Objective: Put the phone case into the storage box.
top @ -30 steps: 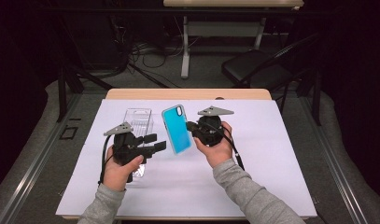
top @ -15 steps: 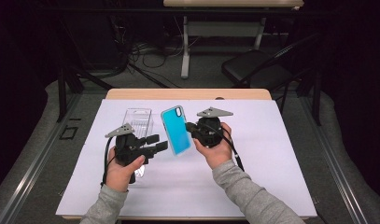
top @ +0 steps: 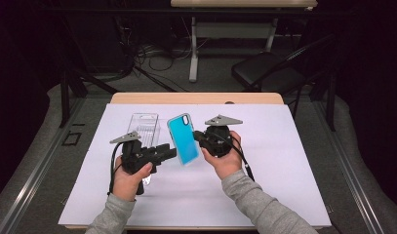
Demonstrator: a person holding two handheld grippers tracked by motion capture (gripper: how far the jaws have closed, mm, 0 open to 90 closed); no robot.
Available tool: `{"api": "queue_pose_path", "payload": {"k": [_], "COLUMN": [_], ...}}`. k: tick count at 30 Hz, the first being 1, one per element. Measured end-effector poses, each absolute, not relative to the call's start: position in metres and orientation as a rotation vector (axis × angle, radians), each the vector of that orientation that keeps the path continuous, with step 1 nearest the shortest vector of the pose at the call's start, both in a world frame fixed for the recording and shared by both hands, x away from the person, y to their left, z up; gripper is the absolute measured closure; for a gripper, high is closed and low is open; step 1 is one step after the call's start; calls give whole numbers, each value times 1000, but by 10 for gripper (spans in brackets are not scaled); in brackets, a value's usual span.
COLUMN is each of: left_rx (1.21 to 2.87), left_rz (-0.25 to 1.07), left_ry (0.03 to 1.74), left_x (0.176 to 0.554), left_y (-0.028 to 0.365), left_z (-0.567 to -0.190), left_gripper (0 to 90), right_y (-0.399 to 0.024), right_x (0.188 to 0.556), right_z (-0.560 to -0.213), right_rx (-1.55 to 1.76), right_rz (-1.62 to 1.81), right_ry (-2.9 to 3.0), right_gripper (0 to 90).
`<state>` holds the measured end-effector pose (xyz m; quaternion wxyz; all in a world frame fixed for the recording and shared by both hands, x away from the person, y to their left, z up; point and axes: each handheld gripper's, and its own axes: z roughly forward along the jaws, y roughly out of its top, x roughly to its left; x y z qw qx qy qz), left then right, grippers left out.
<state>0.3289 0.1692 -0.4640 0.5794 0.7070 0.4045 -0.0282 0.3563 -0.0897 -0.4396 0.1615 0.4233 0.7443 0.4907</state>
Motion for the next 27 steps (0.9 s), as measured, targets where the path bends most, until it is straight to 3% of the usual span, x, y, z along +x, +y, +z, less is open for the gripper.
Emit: {"api": "queue_pose_path", "payload": {"k": [27], "left_rx": [1653], "left_rz": [-117], "left_ry": [977], "left_x": [328], "left_y": [170], "left_z": [-466], "left_gripper": [681], "right_y": [-82], "right_x": [346], "right_z": [-449], "right_rx": [1179], "right_rz": [1397], "right_ry": [2150], "right_gripper": [882]}}
